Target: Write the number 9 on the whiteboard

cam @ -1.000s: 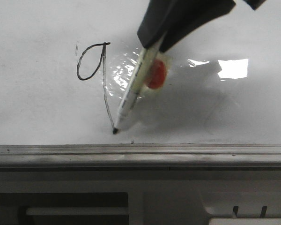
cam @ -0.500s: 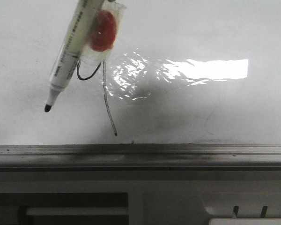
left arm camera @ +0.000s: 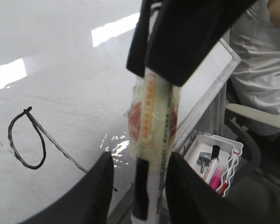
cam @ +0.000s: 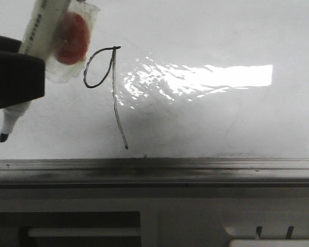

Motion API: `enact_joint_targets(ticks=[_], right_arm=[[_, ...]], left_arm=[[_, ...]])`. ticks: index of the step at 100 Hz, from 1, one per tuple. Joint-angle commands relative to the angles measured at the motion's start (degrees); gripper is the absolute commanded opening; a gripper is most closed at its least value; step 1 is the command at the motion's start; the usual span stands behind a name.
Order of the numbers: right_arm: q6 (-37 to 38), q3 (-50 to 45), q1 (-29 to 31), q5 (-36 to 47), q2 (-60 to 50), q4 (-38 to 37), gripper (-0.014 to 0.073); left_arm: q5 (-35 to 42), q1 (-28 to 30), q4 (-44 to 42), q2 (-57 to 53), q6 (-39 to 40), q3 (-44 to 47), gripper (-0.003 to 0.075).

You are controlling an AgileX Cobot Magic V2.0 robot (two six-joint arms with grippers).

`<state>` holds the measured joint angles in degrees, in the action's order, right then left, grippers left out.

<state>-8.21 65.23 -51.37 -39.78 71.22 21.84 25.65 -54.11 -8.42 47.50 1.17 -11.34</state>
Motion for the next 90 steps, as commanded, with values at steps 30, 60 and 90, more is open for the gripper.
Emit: enact_joint_targets(ticks=[30,60,90], right_arm=[[-0.76,1.99,-0.12,2.88,-1.23,1.17,-0.0067],[-0.76,1.99,-0.12,3.44,-1.23,1.17,0.0280],[-0.76,1.99,-0.12,4.64,-1.23,0.54,0.0379]], left_arm=[[6.85,-0.31,1.73,0.73,0.45,-1.56,0.0073],[6.85,-0.31,1.87,0.73,1.48,-1.56,-0.0020],[4.48,-0.31,36.38,1.80,0.74,-1.56,-0.0020]])
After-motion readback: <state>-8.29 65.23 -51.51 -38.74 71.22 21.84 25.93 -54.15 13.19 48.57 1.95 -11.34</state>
